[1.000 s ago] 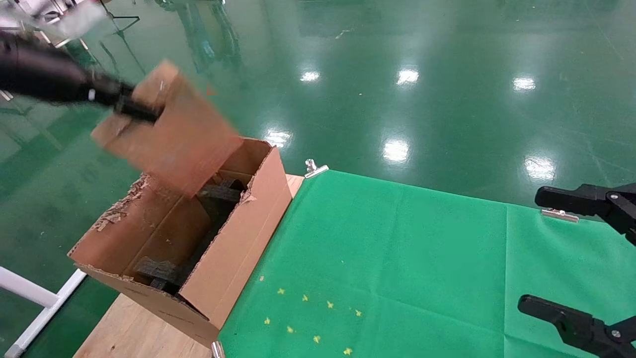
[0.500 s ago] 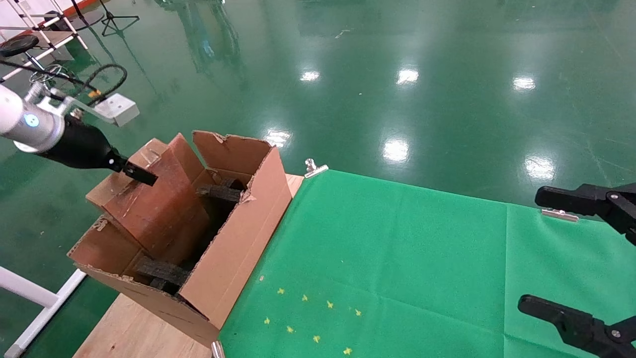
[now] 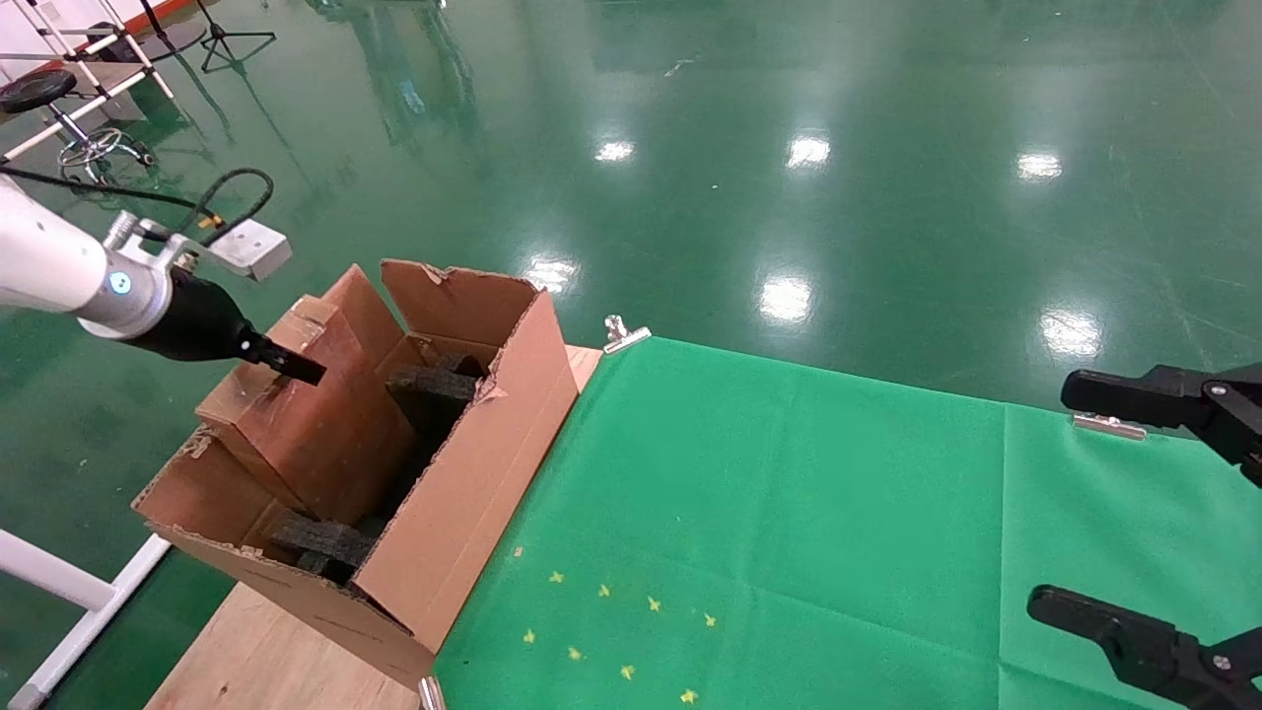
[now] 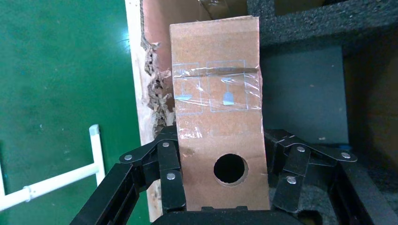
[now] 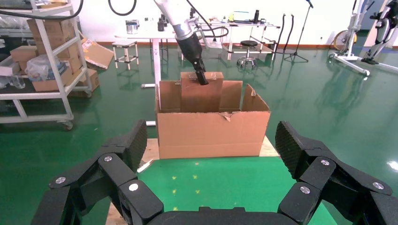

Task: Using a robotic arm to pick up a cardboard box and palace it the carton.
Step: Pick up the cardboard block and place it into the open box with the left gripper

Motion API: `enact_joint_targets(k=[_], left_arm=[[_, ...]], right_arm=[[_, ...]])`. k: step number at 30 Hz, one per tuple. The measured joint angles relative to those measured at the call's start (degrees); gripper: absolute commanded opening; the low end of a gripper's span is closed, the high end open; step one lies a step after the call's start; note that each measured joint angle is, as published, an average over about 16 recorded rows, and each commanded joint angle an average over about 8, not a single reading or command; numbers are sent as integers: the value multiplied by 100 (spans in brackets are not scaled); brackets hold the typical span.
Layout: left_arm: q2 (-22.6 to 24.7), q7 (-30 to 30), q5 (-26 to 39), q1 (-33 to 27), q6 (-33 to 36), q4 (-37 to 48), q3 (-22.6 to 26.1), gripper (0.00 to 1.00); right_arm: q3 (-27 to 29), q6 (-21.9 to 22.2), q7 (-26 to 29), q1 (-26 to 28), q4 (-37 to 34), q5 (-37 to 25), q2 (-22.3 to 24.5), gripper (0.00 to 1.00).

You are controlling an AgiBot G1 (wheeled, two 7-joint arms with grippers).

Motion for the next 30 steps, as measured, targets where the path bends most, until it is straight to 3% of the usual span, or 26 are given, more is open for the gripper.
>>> enact_joint_targets(k=[17, 30], left_arm=[[123, 48, -160, 838, -1049, 128, -111, 0], [165, 29, -297, 1202, -1155, 165, -207, 0]], right_arm=[[0, 0, 0, 0, 0, 0, 0, 100], [-1, 0, 0, 0, 0, 0, 0, 100]])
